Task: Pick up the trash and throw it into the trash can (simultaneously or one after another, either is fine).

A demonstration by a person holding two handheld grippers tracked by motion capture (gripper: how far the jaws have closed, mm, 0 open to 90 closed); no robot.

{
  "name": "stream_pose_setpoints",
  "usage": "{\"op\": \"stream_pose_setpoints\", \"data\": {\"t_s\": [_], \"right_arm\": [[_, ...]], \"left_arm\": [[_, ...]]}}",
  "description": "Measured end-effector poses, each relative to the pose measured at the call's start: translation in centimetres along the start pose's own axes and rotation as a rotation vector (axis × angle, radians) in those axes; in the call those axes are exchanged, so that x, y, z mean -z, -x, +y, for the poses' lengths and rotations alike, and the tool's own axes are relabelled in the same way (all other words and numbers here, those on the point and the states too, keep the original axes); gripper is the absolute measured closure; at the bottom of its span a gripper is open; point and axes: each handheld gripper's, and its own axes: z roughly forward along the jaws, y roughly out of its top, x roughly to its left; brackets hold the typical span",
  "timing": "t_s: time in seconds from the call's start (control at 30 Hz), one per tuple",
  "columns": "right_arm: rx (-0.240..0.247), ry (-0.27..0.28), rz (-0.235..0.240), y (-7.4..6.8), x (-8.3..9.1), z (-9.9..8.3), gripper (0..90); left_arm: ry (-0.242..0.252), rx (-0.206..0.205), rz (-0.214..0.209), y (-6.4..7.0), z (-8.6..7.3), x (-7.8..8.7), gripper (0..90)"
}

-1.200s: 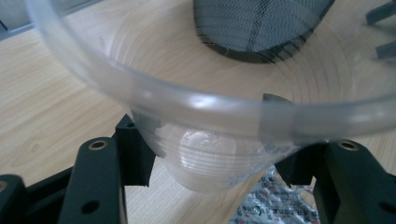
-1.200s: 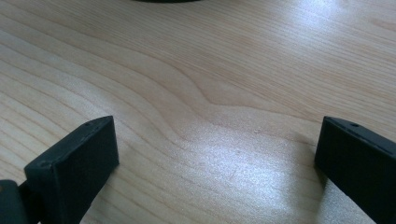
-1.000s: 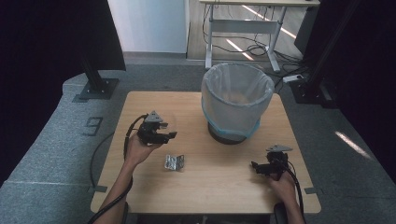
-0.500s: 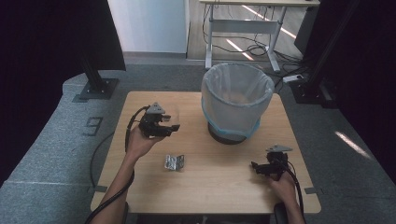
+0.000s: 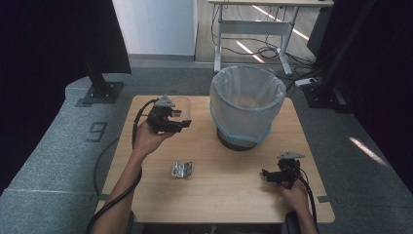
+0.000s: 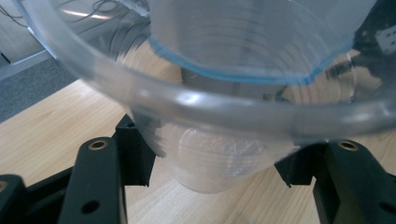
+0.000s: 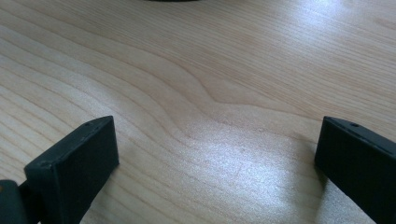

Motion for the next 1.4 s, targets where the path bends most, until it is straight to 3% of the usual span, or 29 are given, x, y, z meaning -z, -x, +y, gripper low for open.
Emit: {"op": "stream_pose_setpoints", "data": {"t_s": [0.7, 0.93, 1.4], "right_arm": [[0.002, -0.001, 0.002, 0.0, 0.0, 0.0, 0.0], [0.002, -0.002, 0.003, 0.0, 0.0, 0.0, 0.0], [0.002, -0.002, 0.003, 0.0, 0.0, 0.0, 0.0]], "left_arm": [[0.026, -0.028, -0.02, 0.8, 5.6, 0.5, 39.8], [0.035, -0.051, -0.021, 1.4, 8.2, 0.6, 39.7], [0.047, -0.088, -0.042, 2.9, 12.9, -1.2, 39.5]]}}
